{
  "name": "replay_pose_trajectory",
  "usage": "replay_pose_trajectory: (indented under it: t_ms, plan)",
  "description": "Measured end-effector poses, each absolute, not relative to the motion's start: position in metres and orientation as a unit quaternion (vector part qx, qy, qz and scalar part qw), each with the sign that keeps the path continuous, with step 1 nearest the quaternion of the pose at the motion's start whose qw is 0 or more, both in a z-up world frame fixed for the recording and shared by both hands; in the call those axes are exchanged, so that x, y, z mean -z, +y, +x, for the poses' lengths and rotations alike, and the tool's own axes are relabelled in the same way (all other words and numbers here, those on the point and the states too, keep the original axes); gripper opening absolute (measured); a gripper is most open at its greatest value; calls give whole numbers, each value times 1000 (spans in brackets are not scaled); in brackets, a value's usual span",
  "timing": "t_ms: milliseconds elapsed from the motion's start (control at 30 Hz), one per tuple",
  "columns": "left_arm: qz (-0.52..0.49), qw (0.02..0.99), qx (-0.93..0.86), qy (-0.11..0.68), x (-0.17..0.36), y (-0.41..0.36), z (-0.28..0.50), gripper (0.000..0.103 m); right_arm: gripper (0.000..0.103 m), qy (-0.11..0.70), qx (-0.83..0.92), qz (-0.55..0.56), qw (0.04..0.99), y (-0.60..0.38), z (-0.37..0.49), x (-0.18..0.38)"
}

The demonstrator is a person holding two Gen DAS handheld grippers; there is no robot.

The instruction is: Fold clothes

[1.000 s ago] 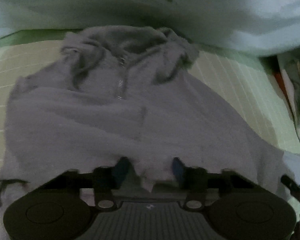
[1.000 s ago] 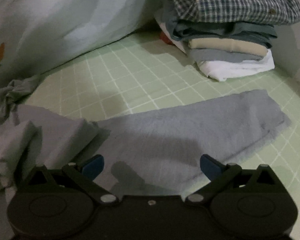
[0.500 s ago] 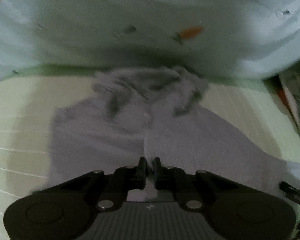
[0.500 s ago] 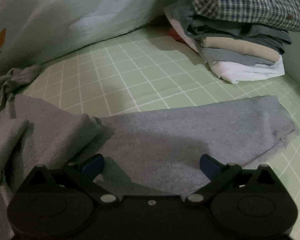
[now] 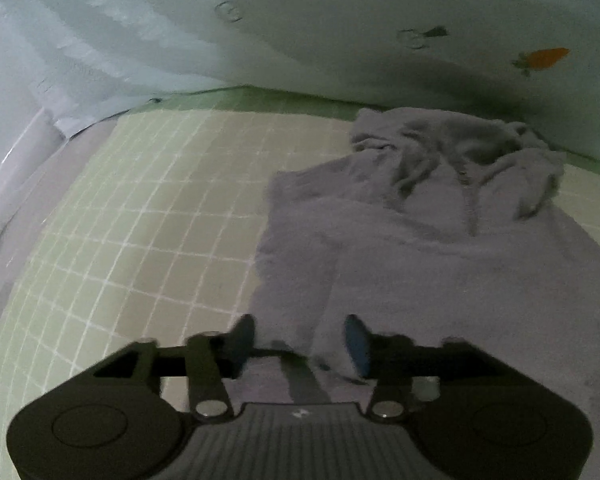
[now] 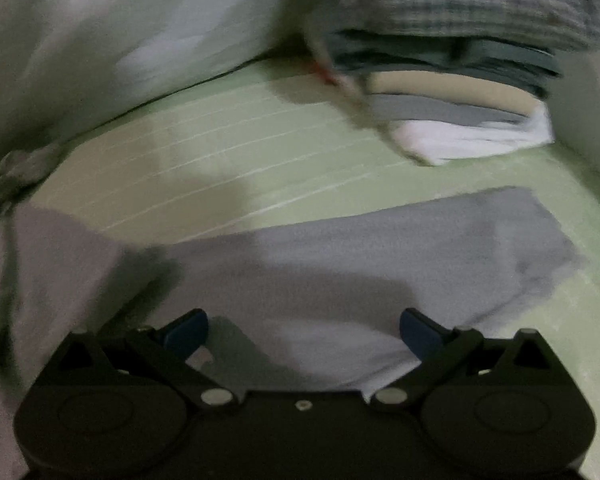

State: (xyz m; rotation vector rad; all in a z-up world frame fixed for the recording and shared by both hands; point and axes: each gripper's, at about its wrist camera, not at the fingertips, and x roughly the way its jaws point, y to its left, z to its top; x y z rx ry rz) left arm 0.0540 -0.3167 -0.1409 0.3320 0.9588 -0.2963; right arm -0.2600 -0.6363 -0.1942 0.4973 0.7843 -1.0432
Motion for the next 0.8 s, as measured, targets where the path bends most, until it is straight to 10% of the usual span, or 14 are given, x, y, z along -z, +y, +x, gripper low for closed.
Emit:
replay_pose_trajectory:
  t_ms: [633,667,800]
  plan:
    - [163,846,179,476,153,-348,33,70,102,318,580,274,699,-696,-325,207]
    - [161,846,181,474,151,-348,32,70,99,317,578,273,701,-696,-325,206]
    - [153,853,180,465,143,-343,31,70,30,309,568,274,712,-696,-326,194]
